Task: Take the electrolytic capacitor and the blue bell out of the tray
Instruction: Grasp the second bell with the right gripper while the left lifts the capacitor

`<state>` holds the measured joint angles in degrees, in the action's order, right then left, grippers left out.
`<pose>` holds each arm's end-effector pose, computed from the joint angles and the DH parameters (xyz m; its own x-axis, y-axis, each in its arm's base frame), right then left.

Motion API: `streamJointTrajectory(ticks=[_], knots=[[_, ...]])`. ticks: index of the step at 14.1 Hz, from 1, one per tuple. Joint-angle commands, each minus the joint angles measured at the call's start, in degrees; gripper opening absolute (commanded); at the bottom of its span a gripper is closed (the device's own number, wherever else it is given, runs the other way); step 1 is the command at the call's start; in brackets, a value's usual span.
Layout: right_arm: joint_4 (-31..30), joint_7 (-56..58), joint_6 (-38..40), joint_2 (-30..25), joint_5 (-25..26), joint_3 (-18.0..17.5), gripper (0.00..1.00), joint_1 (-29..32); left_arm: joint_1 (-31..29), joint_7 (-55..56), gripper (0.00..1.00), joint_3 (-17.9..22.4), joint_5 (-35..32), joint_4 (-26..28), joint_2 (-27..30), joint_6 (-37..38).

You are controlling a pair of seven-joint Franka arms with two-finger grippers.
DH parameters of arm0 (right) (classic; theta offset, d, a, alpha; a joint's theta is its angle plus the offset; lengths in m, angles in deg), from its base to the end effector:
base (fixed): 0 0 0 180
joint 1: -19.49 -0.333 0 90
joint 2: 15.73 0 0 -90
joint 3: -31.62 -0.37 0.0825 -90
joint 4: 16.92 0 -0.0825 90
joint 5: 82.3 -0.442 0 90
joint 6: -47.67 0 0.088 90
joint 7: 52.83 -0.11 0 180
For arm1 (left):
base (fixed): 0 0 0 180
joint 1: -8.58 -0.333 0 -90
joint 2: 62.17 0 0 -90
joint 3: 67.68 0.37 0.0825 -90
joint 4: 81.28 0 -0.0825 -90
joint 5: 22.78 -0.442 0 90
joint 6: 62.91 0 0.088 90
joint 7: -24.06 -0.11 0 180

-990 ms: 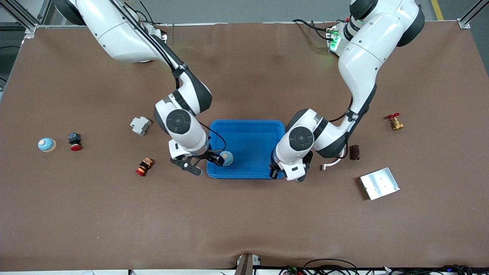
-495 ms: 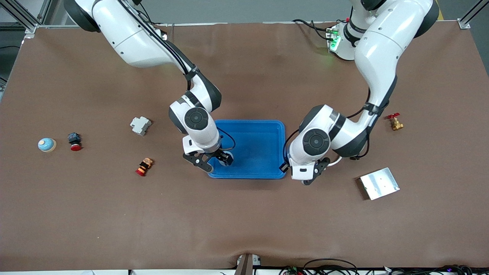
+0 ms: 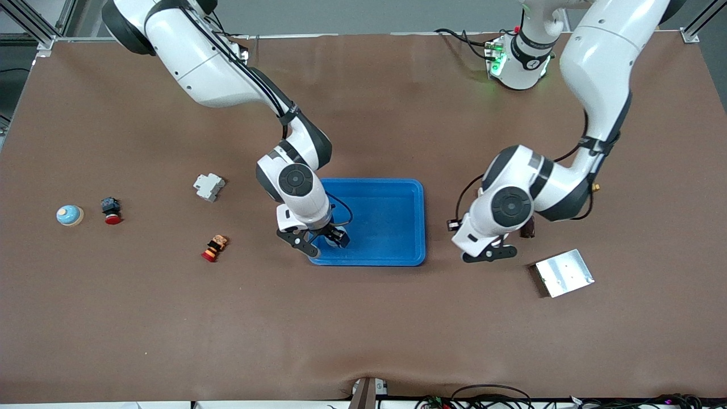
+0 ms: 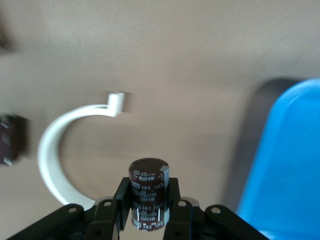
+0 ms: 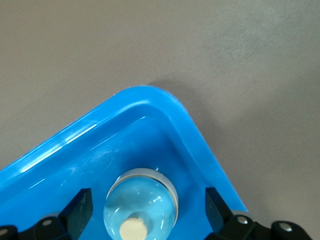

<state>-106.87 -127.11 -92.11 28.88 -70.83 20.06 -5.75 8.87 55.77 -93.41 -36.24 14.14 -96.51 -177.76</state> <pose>0.6486 0.4523 0.1950 0.8391 -0.5430 0.0336 -0.5373 -0.8368 -0.1055 0.6779 -0.2725 0.2779 0.9811 0.0277 -0.1917 0.0183 -0.9986 -0.0503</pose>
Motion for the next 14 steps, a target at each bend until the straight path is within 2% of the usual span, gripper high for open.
streamJointTrajectory(ticks=[1, 7, 8, 9, 11, 12, 14], knots=[[3.29, -3.58, -0.49, 2.93, 1.45, 0.75, 1.0, -1.91, -2.47, -8.39, 0.0, -0.64, -0.78, 5.57, 3.84, -0.37], [3.99, -4.03, -0.49, 3.99, 1.45, 0.75, 1.0, -2.44, -3.27, -8.94, 0.0, -0.55, -0.79, 9.96, 2.97, -6.59], [4.08, -3.94, -0.4, 3.99, 1.45, 0.84, 0.95, -2.44, -3.27, -8.94, 0.0, -0.46, -0.79, 10.93, 2.79, -8.0], [4.17, -3.85, -0.23, 3.99, 1.45, 0.75, 0.7, -2.44, -3.27, -8.94, 0.0, -0.37, -1.05, 11.55, 2.53, -9.41], [4.96, -3.76, 0.65, 3.99, 1.45, 0.75, 0.1, -2.44, -3.54, -8.86, 0.0, -0.37, -3.41, 11.73, 1.74, -10.21], [5.05, -3.76, 0.74, 3.9, 1.45, 0.75, 0.0, -2.36, -3.54, -8.68, 0.0, -0.37, -4.21, 11.81, 1.47, -10.39], [5.49, -3.5, 1.27, 3.64, 1.36, 0.75, 0.0, -2.09, -3.54, -8.15, 0.0, -0.11, -4.83, 12.52, 1.03, -12.66]])
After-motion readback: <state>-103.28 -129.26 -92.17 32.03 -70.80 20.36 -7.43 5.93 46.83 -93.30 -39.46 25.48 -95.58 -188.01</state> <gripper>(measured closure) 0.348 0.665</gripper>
